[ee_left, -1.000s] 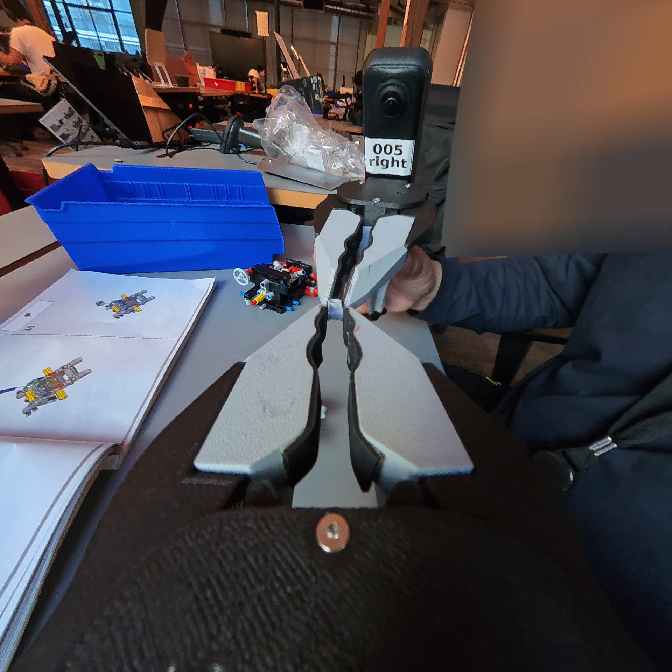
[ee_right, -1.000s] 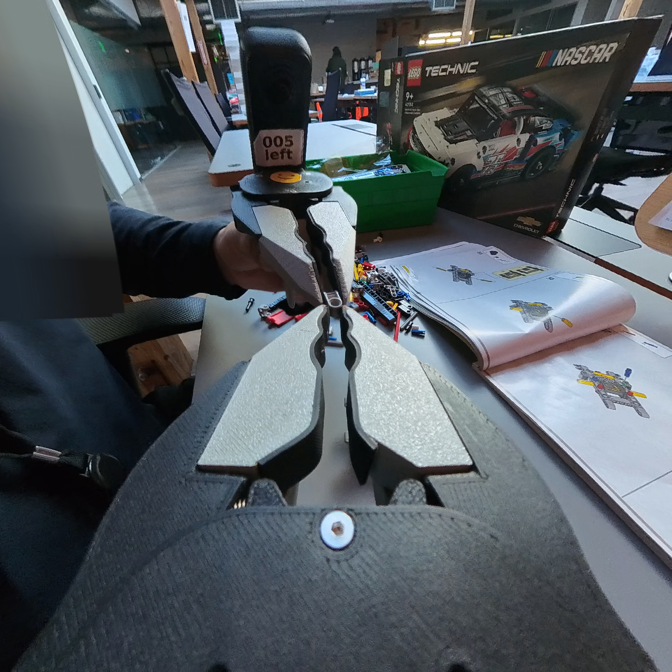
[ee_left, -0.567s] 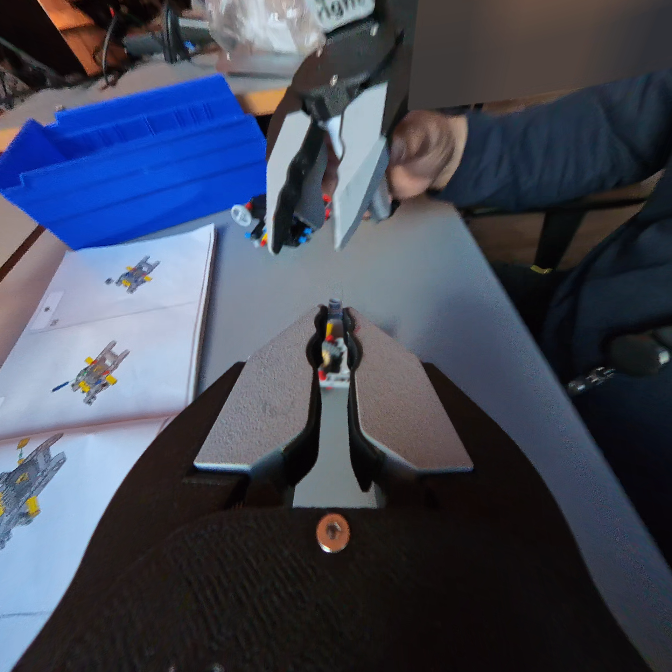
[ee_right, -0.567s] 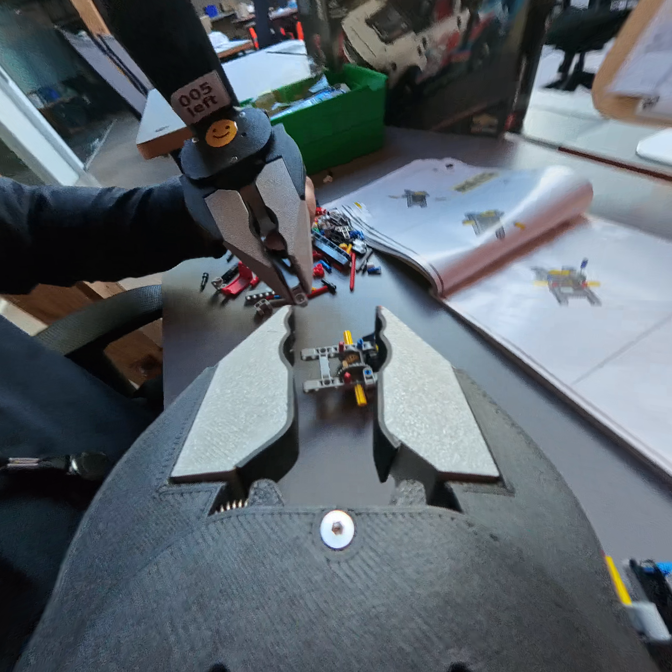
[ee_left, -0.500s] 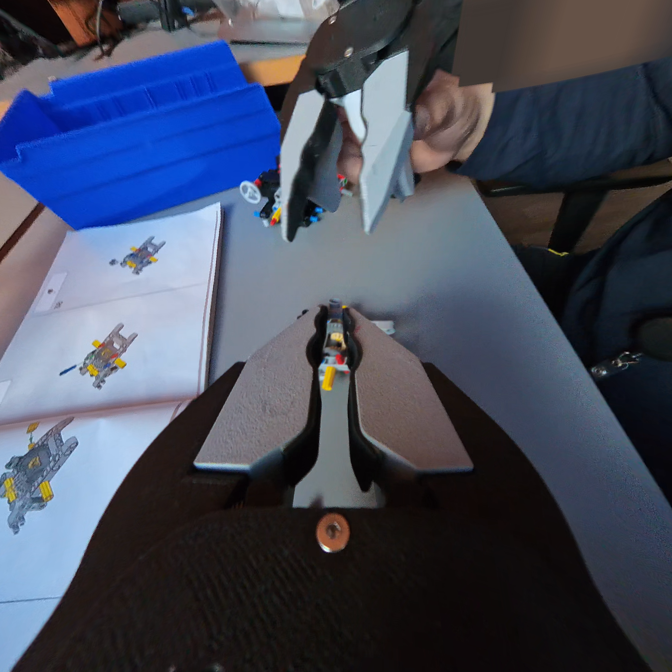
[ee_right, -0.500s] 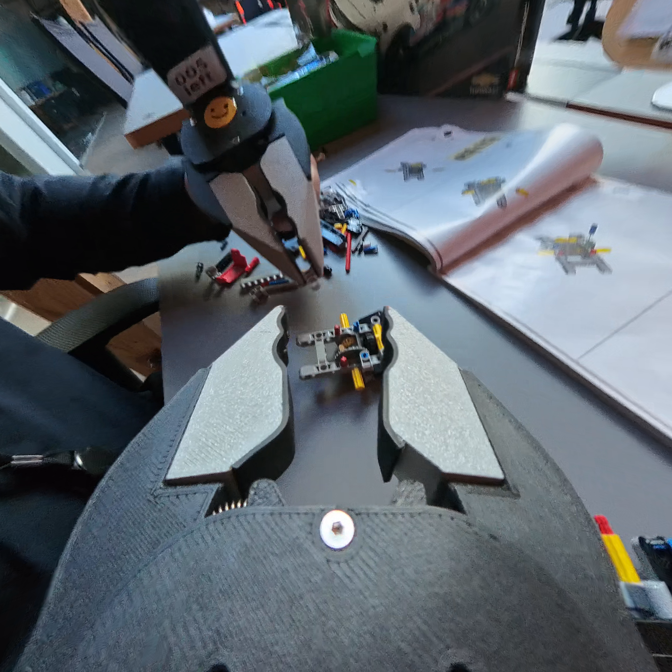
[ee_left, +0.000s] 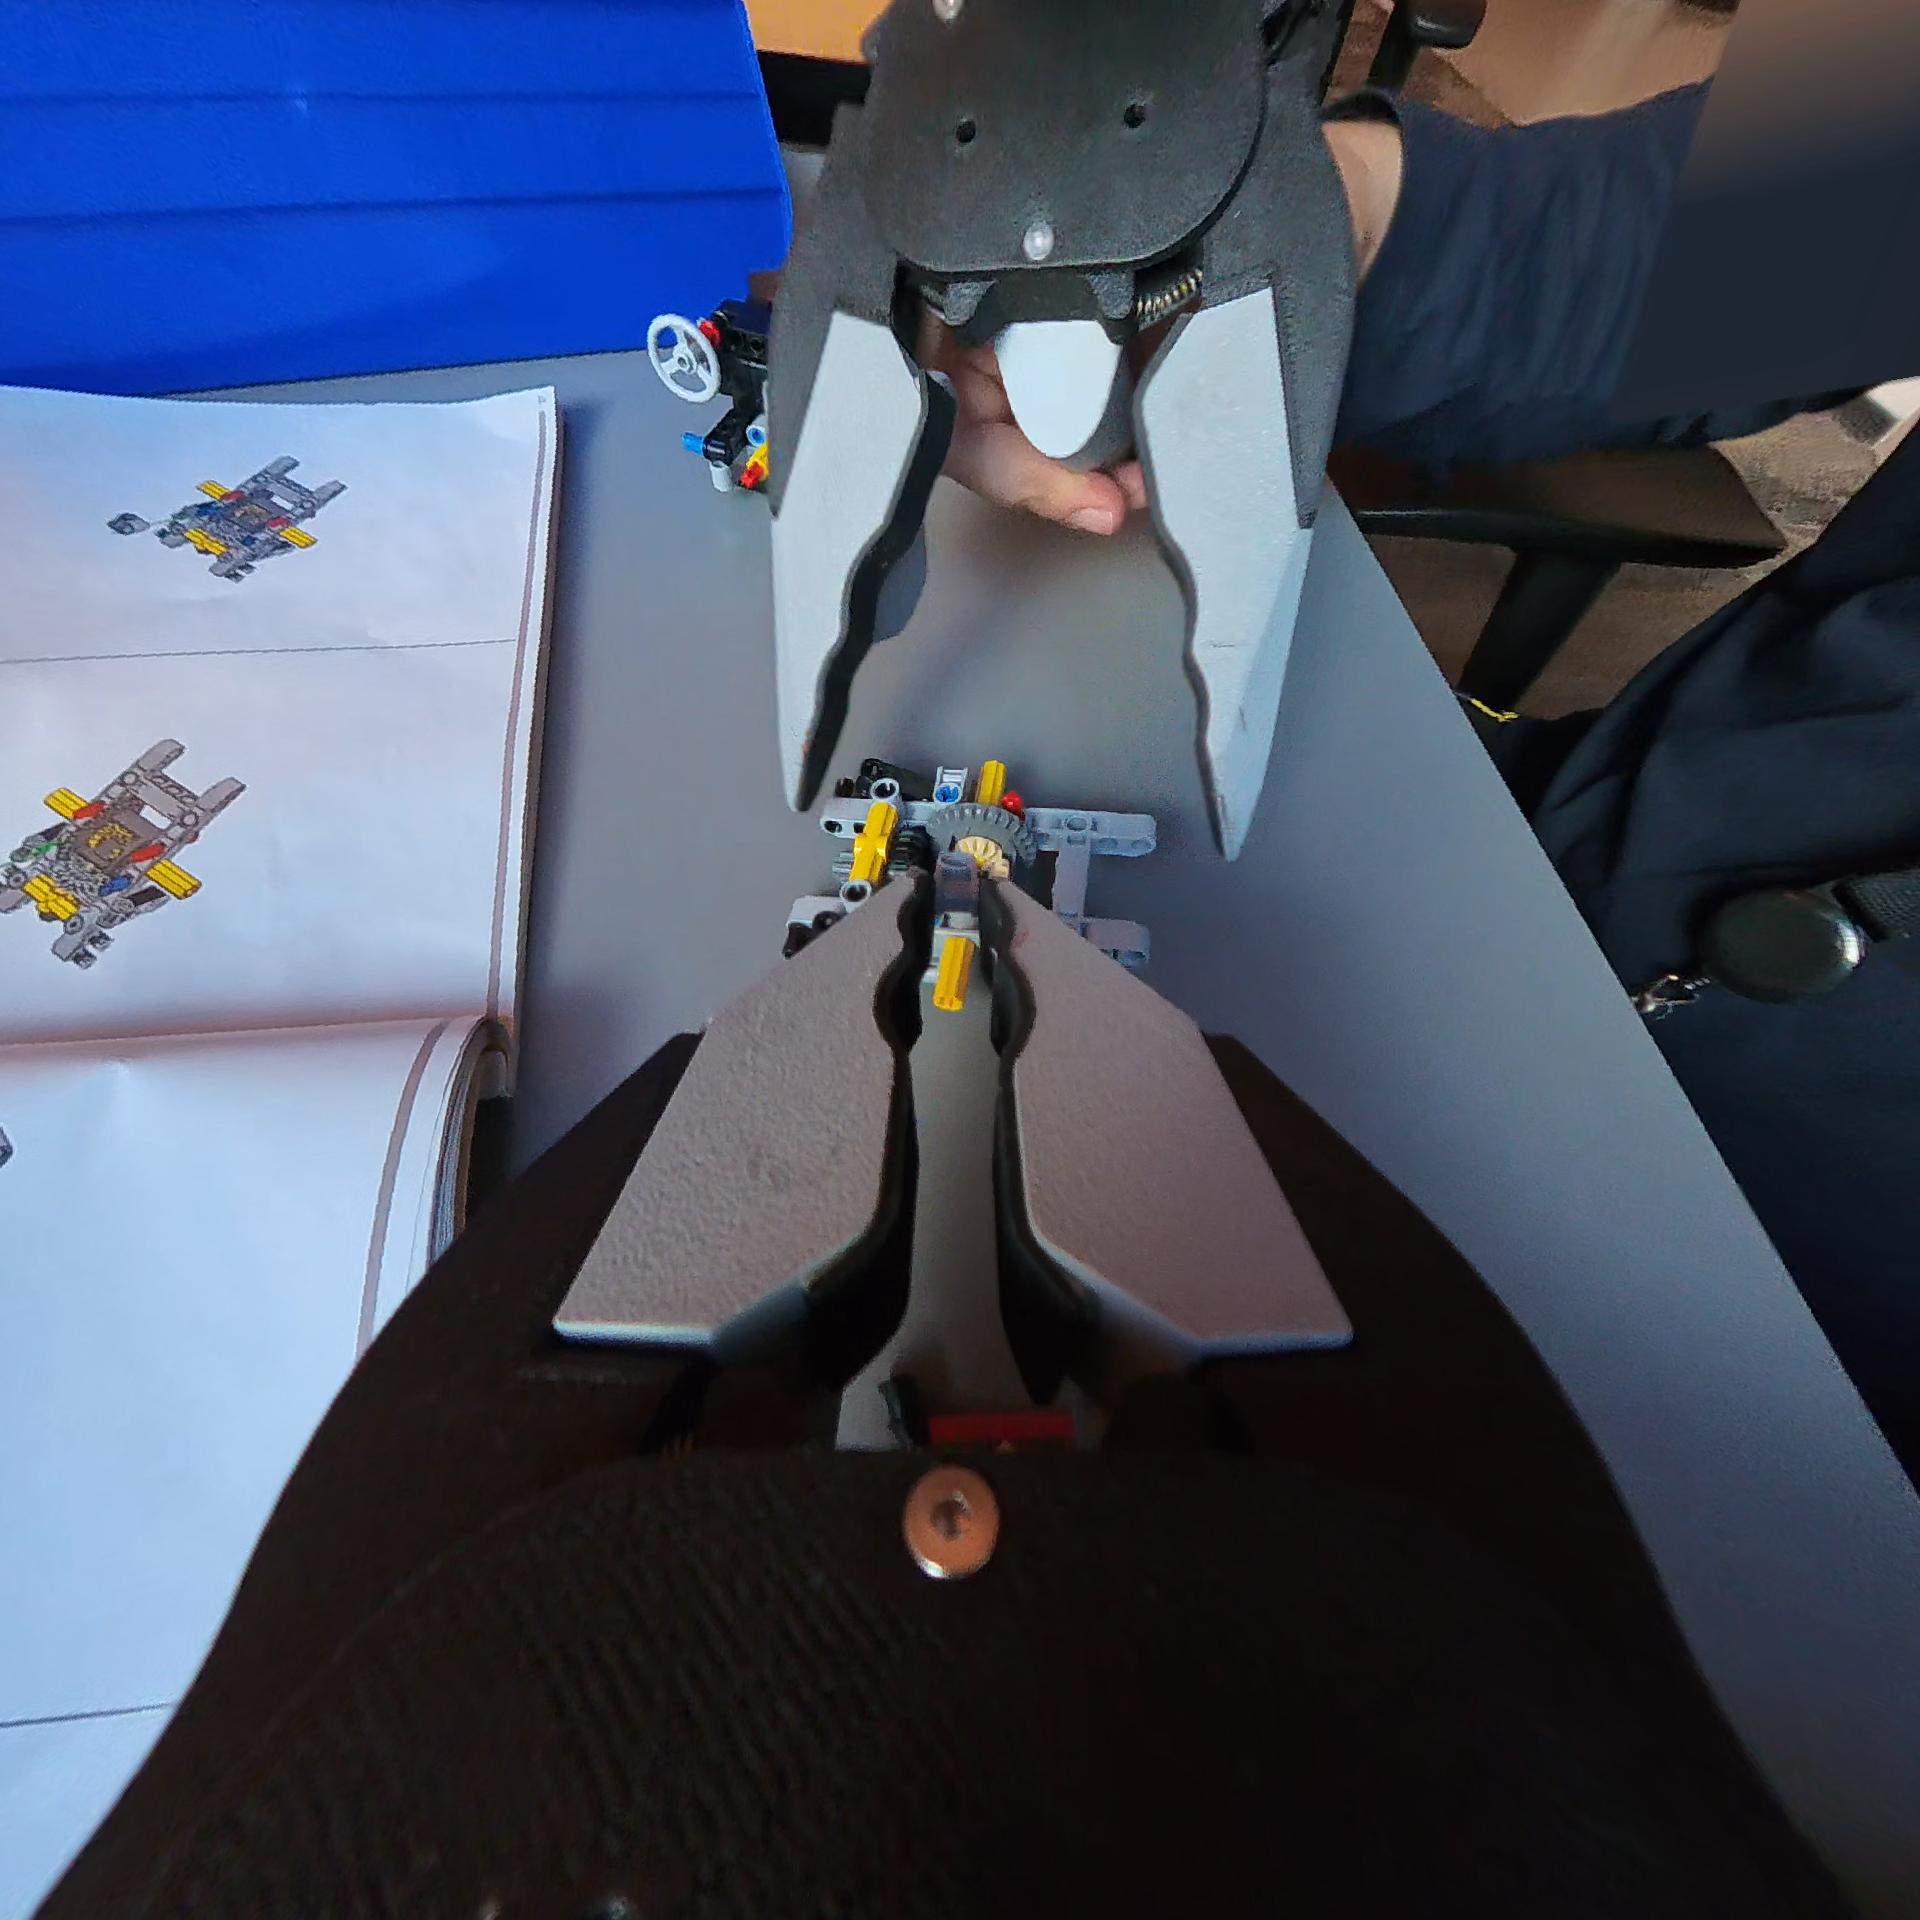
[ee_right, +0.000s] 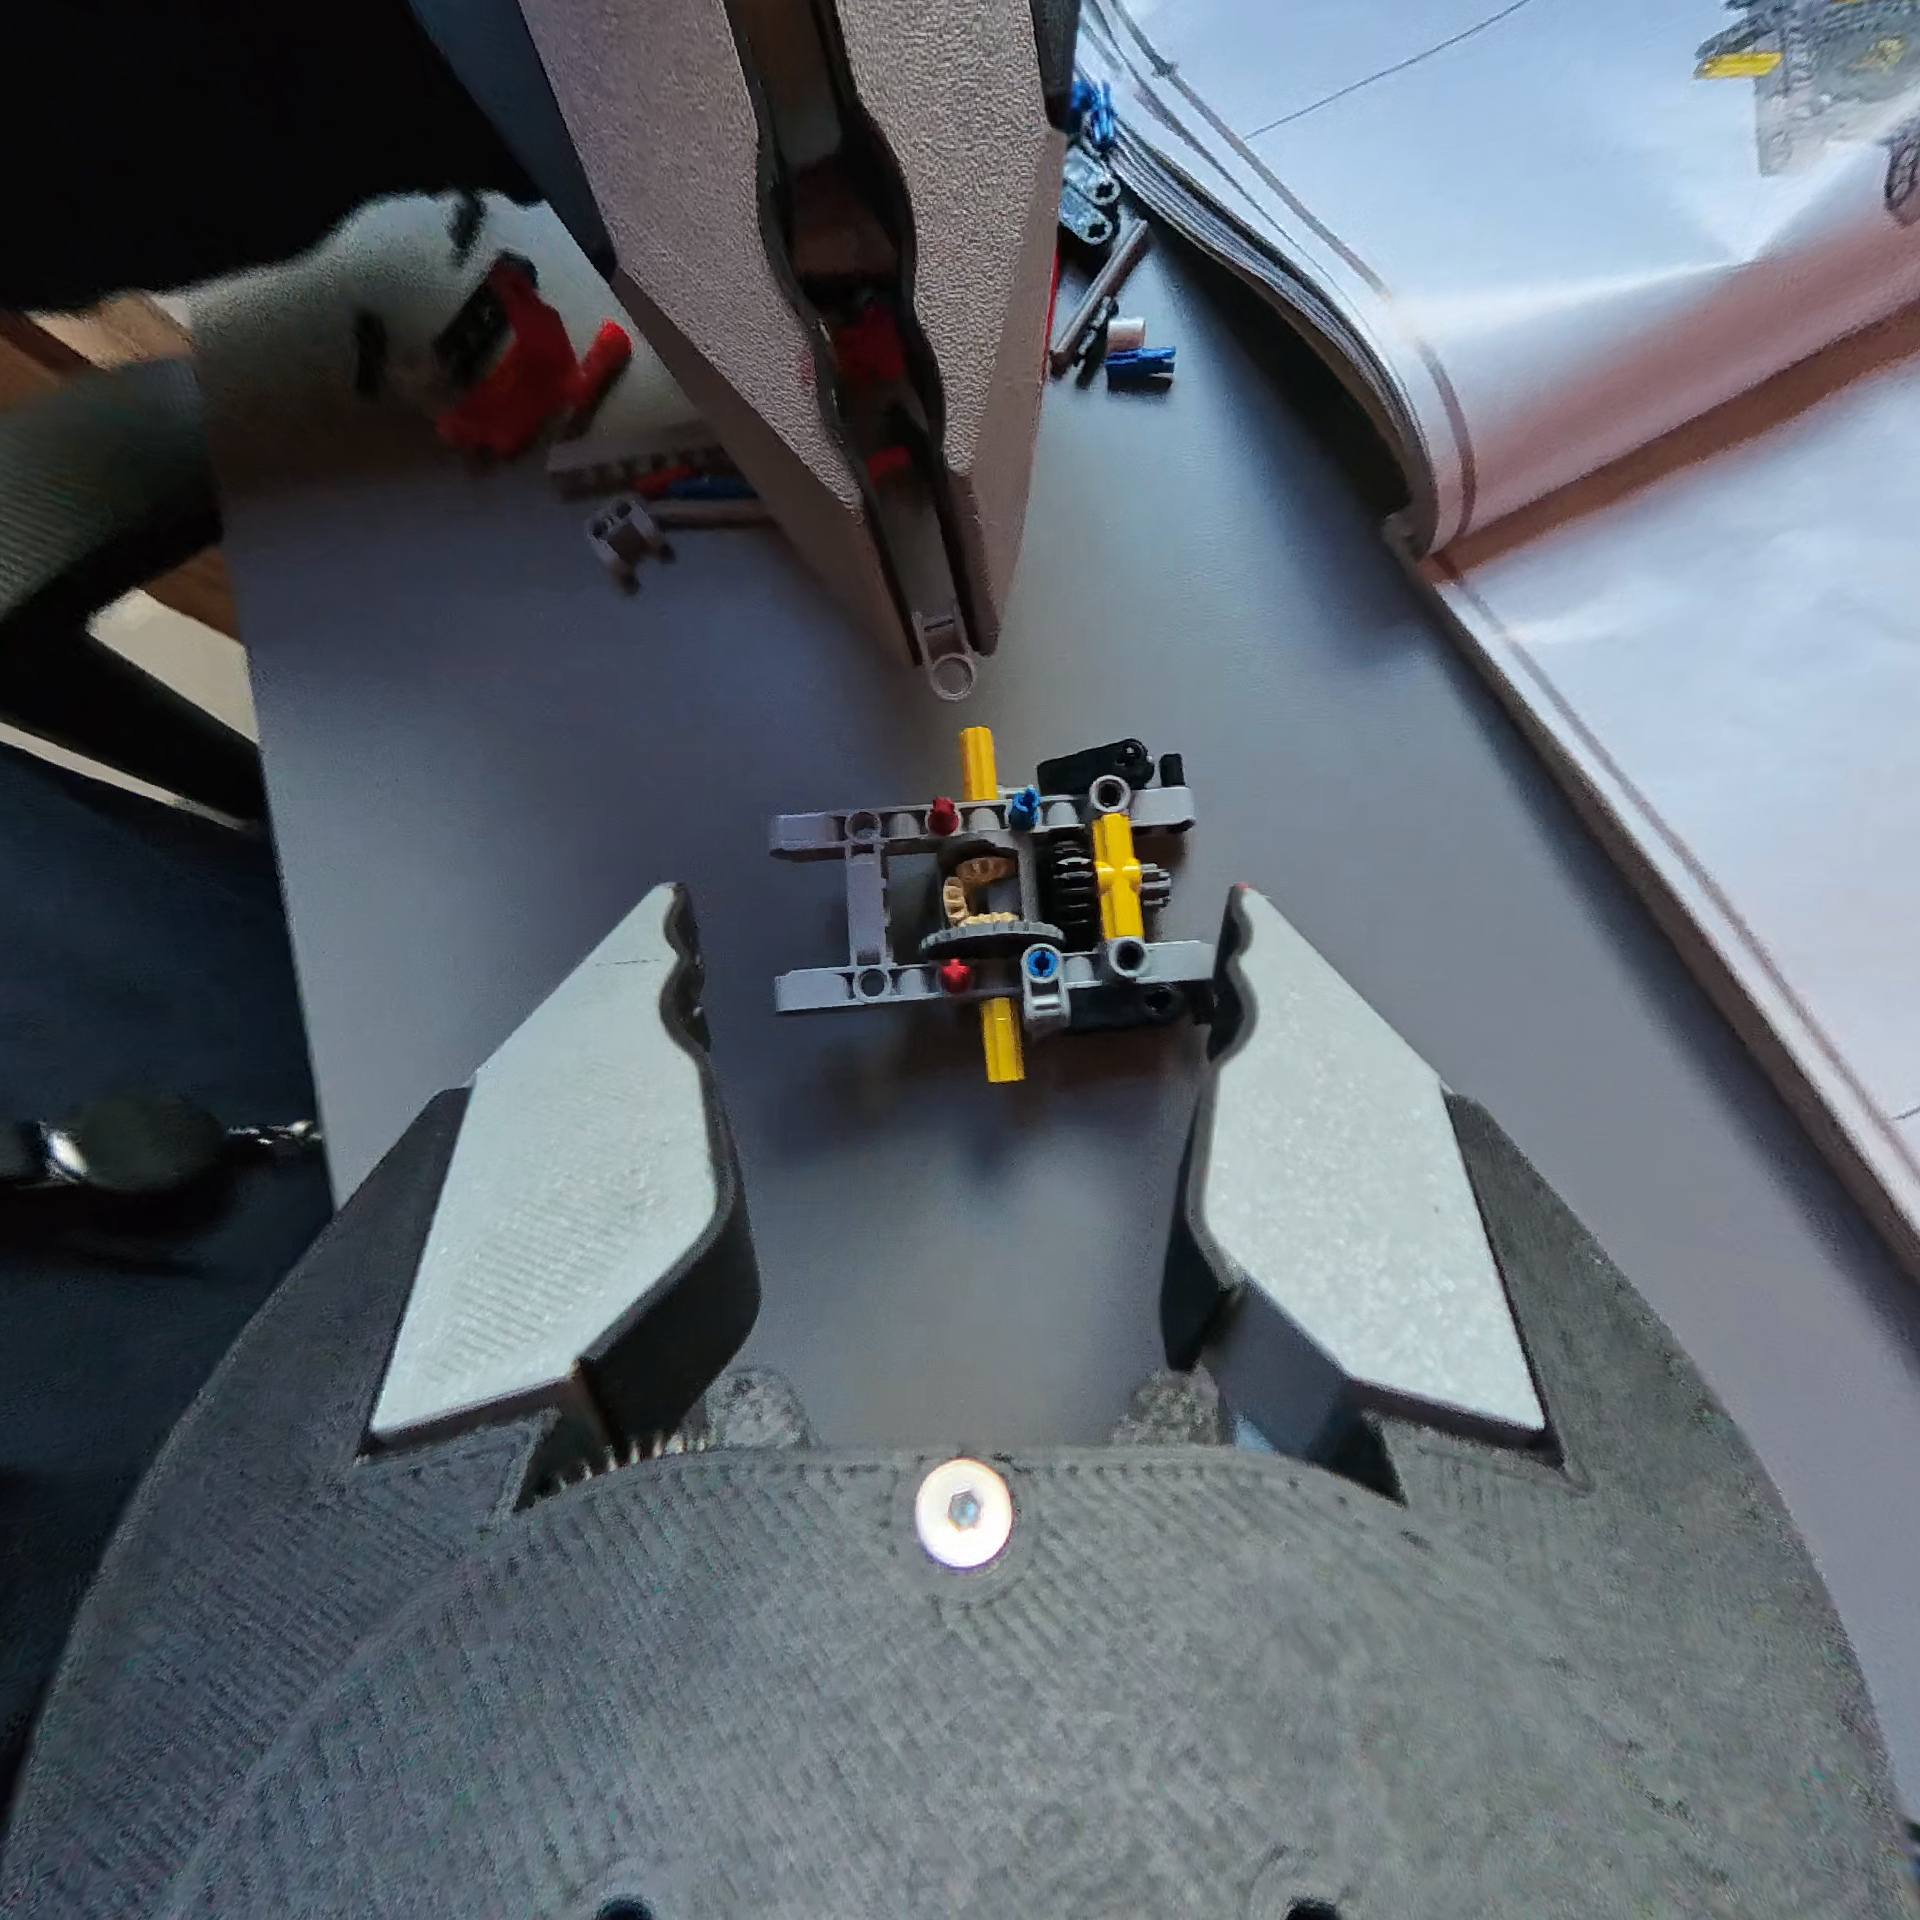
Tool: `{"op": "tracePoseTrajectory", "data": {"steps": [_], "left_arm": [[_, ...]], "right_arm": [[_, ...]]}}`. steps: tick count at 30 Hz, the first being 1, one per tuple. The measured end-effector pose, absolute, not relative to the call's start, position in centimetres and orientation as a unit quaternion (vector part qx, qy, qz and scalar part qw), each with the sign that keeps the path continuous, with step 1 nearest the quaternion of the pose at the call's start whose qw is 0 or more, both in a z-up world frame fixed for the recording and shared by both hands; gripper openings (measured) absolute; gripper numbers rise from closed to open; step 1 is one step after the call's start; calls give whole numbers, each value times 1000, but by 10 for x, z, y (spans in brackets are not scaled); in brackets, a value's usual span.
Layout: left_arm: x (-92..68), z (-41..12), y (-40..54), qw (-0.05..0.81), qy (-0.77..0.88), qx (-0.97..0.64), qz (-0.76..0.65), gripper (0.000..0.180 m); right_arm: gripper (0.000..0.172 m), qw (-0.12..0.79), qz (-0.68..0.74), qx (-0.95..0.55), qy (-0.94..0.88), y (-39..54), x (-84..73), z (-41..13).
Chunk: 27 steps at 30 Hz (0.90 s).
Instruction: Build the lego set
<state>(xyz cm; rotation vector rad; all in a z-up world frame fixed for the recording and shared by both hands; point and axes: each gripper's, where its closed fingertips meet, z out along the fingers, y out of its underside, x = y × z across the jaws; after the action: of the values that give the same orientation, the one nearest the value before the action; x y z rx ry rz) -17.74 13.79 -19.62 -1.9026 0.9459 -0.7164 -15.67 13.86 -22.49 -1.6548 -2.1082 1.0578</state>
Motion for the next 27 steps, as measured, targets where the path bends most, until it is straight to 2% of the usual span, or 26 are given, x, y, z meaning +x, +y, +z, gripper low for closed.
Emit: {"op": "tracePoseTrajectory", "data": {"steps": [2, 6, 8, 27], "left_arm": [[-177, -197, 137, 436, 382, -762, -288, 5], [-175, -199, 137, 434, 390, -761, -284, 6], [-174, -202, 136, 427, 397, -763, -280, 6], [-159, -218, 136, 388, 383, -794, -269, 5]], "right_arm": [[87, 128, 329, -560, -750, 141, -155, -230], [81, 104, 276, -542, -787, 140, -155, -246], [67, 115, 263, -532, -797, 143, -159, -247], [67, 150, 304, -428, -838, 134, -155, -246]]}}
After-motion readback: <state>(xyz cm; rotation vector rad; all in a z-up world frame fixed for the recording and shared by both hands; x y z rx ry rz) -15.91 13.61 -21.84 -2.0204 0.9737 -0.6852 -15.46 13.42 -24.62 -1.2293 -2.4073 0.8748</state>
